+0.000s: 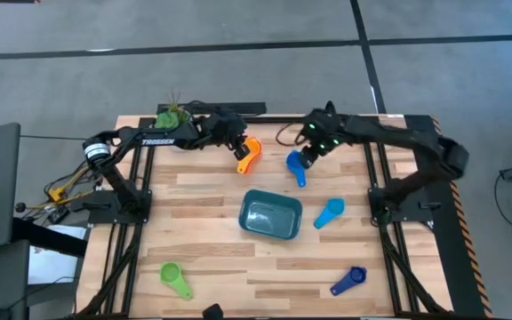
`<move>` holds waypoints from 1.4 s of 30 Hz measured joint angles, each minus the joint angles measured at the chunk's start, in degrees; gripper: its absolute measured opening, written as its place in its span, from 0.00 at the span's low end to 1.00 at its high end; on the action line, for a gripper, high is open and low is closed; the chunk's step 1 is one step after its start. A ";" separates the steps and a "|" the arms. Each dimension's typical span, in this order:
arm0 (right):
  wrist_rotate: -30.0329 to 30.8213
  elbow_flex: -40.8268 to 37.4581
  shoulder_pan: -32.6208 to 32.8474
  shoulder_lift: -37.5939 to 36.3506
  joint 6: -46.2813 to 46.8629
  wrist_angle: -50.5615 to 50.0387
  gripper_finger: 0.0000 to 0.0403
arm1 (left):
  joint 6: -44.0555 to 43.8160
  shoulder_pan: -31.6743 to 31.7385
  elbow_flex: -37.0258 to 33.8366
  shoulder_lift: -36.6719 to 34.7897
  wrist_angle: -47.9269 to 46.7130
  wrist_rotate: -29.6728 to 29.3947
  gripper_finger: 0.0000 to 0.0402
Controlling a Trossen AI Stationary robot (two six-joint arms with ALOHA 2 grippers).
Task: Nest measuring cups in basket
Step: Stack the blue measuring cup on top of the red measuring cup
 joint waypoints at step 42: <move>9.17 -28.26 14.55 -15.91 5.21 38.68 0.18 | 7.13 1.51 22.13 13.79 -25.25 5.35 0.21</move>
